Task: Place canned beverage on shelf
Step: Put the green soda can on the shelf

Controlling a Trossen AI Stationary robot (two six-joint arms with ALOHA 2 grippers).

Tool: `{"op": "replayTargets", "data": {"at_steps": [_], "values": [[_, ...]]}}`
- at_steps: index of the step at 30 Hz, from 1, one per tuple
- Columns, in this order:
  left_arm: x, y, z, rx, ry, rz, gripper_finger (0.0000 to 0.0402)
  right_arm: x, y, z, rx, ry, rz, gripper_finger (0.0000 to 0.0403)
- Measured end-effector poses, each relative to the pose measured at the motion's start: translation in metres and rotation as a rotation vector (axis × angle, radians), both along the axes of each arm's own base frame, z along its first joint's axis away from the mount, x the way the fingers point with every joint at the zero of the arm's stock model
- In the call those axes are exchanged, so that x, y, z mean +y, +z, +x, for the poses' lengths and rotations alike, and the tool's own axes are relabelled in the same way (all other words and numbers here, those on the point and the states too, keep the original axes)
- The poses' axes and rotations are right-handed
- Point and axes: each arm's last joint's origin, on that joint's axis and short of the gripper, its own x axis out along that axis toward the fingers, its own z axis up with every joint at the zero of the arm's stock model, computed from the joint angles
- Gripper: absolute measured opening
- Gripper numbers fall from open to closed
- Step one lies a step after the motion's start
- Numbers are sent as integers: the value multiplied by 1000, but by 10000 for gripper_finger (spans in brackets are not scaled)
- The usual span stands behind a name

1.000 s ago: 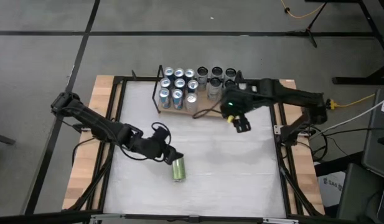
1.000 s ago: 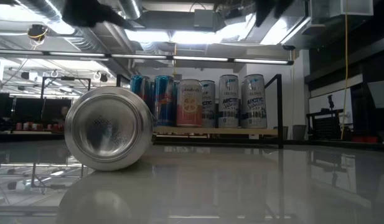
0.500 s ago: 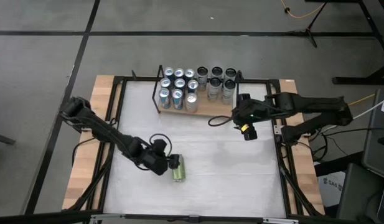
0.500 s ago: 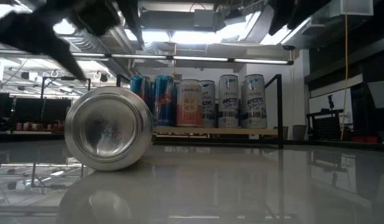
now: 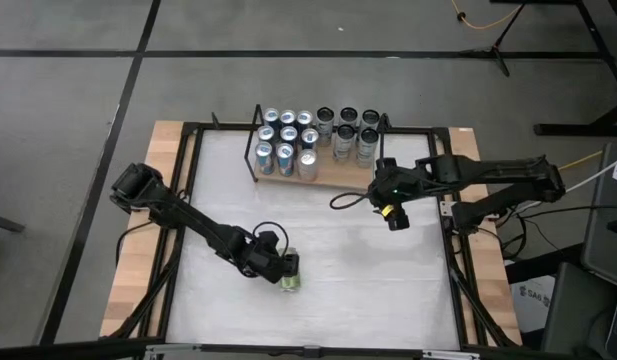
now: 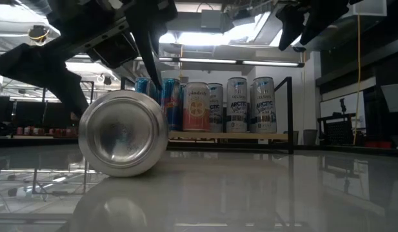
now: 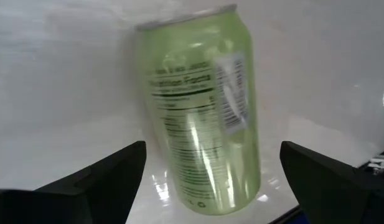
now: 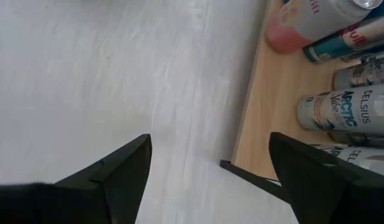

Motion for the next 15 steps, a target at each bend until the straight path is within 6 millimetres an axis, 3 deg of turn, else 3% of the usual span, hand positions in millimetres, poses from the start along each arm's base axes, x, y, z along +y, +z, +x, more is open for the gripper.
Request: {"op": "replayTargets", "data": {"at_steps": [15], "values": [[7,-1,3,-6,43,21,364,0,0,1,-6,1,0,312]]}}
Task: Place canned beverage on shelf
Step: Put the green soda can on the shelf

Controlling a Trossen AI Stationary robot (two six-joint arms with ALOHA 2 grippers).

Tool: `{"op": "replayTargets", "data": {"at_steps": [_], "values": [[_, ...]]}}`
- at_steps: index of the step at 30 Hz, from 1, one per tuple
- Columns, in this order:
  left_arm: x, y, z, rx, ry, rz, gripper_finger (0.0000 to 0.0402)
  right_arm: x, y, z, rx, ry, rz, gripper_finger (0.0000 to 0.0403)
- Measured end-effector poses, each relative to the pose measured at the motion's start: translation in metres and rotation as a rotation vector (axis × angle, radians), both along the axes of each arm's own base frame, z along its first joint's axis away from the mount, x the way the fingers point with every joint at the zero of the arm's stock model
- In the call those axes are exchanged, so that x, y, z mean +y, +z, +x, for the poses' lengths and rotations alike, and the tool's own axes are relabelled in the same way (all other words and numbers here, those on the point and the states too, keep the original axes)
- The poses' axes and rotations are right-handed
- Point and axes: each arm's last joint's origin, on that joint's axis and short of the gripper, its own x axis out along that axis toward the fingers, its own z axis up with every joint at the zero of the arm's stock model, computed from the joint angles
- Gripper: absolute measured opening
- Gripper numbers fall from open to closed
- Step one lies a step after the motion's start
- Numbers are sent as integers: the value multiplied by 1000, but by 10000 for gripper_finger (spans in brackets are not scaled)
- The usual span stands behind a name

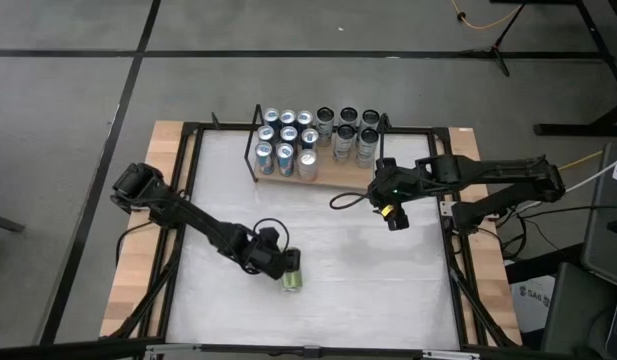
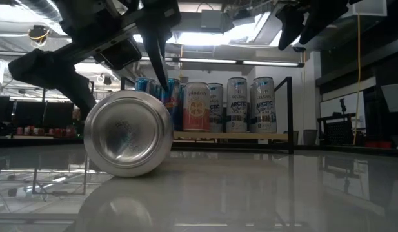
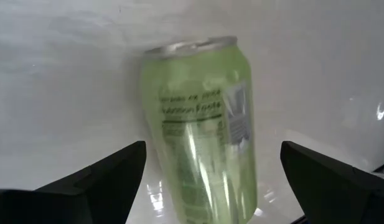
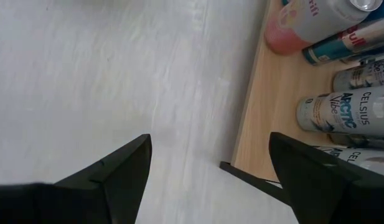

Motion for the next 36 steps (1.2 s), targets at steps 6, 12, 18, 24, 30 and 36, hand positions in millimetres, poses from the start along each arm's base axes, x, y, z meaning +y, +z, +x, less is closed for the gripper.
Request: {"op": "replayTargets", "data": {"at_steps": [6,12,18,24,30,36], "values": [[3,-7,3,22,10,12,364,0,0,0,-1,0,0,312],[2,-18,8,28,22,29,364,0,1,2,-21,0,1,312],[2,-28,13,10,49,74,364,0,1,2,-26,0,1,312],[5,-33,16,27,54,54,364,0,1,2,-26,1,2,312],[9,-33,18,35,35,38,348,0,1,2,-27,0,2,312],[12,-30,23,-10,3,49,292,0,1,2,-27,0,2,312]]}}
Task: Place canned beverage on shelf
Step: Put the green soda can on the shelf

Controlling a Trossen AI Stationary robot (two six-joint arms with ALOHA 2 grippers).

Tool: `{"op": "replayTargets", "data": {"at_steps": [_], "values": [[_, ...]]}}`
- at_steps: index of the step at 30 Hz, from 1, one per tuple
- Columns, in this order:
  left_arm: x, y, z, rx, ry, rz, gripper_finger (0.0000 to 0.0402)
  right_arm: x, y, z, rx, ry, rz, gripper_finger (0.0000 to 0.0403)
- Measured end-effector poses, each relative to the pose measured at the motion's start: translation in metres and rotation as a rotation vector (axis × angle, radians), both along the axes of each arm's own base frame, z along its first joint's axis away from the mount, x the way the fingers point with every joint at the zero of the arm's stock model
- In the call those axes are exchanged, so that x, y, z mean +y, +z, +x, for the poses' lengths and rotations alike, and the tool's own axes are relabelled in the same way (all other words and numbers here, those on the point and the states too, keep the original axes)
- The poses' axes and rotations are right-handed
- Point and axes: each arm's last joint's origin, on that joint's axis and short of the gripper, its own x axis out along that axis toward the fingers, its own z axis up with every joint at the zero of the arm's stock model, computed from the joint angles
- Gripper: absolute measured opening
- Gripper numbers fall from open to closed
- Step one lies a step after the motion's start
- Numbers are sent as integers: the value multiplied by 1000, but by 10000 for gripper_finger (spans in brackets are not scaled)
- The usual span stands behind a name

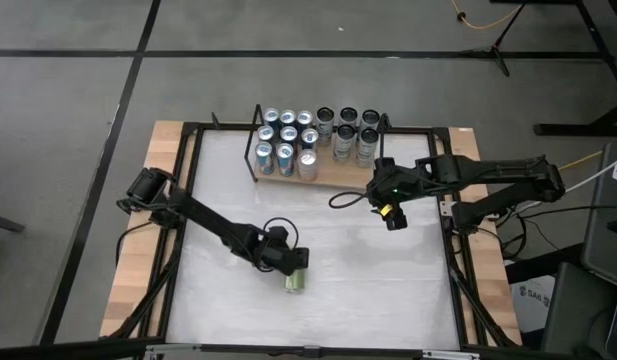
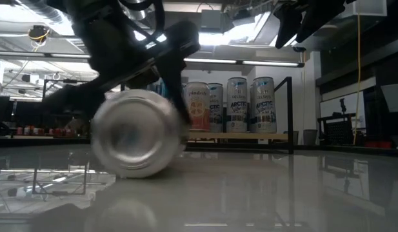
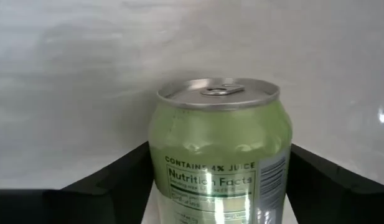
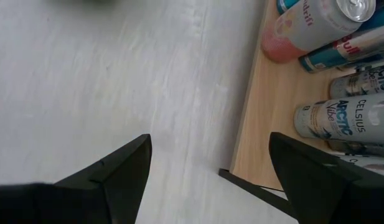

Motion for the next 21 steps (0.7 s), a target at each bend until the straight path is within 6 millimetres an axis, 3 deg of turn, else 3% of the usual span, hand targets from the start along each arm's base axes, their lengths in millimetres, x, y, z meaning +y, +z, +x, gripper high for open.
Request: {"op": "replayTargets", "data": {"at_steps": [3,7,17,21], "values": [[3,2,6,-55,-39,51,270,0,0,0,0,0,0,312],[13,8,16,-154,-69,173,270,0,0,0,0,0,0,312],[56,36,50,-362,-362,757,281,0,0,0,0,0,0,312],[73,45,57,-399,-460,915,283,0,0,0,0,0,0,312]]}}
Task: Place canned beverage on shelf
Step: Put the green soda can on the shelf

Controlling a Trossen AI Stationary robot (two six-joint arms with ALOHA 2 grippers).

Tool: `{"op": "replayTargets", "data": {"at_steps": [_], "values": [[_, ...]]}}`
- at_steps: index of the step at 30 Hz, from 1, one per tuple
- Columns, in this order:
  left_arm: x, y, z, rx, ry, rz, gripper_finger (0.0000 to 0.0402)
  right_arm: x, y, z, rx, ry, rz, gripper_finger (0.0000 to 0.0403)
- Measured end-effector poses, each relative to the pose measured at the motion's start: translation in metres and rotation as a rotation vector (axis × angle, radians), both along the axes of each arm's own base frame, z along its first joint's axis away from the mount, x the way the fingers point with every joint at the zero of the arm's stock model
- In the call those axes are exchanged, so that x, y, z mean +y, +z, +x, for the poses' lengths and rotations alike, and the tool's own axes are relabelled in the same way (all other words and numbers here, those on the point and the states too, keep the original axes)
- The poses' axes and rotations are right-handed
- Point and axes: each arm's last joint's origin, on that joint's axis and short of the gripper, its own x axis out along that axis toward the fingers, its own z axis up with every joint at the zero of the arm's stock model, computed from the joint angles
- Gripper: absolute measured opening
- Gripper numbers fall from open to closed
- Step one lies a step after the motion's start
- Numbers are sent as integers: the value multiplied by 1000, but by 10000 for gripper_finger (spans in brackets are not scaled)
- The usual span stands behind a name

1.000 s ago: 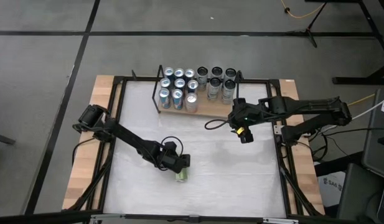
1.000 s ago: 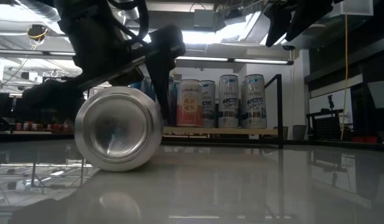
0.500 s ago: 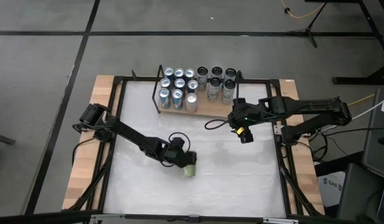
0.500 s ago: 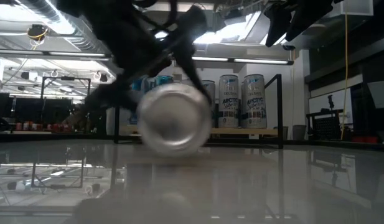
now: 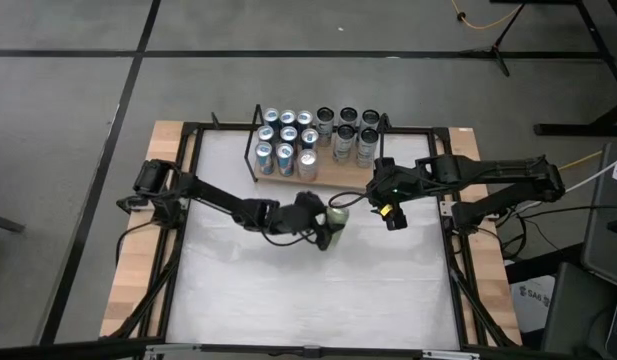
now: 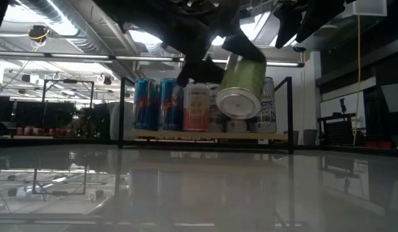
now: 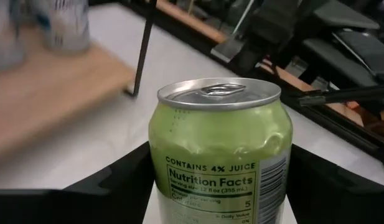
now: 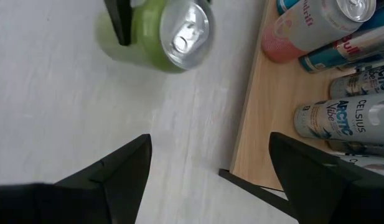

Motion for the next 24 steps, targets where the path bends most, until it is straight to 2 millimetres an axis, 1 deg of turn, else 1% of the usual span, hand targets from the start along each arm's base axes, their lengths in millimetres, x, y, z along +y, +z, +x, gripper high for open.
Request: {"op": "replayTargets", "data": {"at_steps": [4,8,14,19,24], "values": [[12,-1,8,-36,-44,75,284,0,0,0,0,0,0,312],[17,-15,19,-92,-70,146,285,0,0,0,0,0,0,312],[24,-29,33,-260,-96,273,286,0,0,0,1,-1,-1,312],[27,-59,39,-230,-169,337,286,0,0,0,1,-1,-1,312],[29,-75,40,-183,-218,438,286,0,0,0,1,-1,-1,312]]}}
